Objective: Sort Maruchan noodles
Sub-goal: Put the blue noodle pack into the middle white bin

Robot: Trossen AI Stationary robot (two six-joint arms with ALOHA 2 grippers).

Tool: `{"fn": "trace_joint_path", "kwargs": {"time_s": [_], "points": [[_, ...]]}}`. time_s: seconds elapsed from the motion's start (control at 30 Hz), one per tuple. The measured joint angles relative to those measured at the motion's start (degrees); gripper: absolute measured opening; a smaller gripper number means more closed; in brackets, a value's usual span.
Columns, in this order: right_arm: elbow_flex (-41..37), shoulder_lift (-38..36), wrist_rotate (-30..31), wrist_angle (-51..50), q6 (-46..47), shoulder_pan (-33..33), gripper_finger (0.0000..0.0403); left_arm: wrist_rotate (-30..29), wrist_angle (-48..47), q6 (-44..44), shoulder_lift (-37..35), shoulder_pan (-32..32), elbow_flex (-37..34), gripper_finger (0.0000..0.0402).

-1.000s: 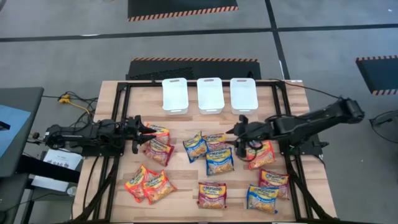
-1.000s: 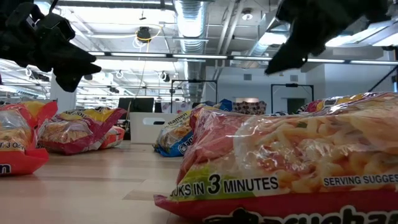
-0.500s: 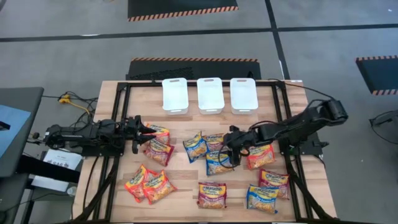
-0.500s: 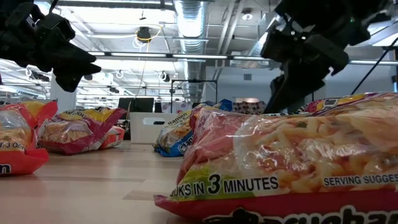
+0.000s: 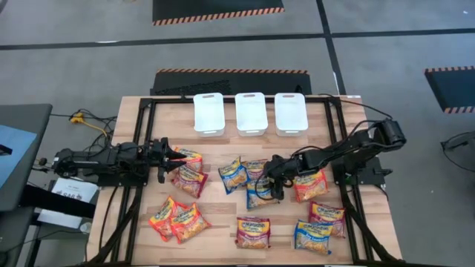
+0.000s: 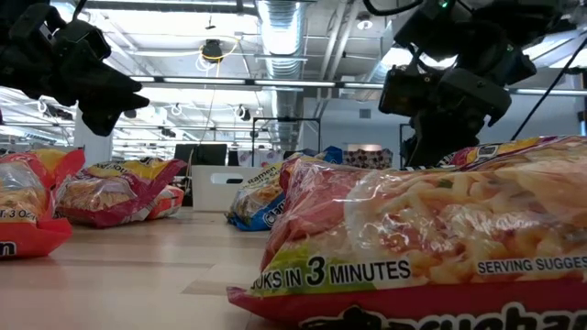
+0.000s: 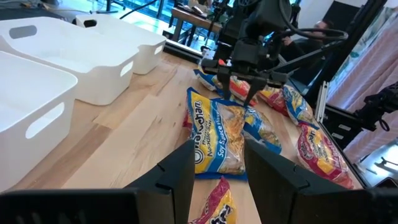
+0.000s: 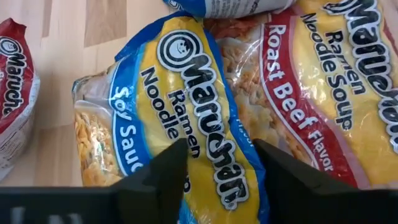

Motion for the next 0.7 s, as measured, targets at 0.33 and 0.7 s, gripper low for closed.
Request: {"fn": "trace_joint_path", "kwargs": {"time_s": [0.33, 0.7], "points": [[0.0, -0.5, -1.4, -0.5, 0.0, 0.1, 0.0012, 0.0, 0.0, 0.4, 0.0, 0.0, 0.0, 0.0126], [5.8, -0.5, -1.3, -10.7, -0.2, 2.6, 0.0005, 0.0, -0.1, -0.1, 0.0, 0.0, 0.0, 0.0126]]}}
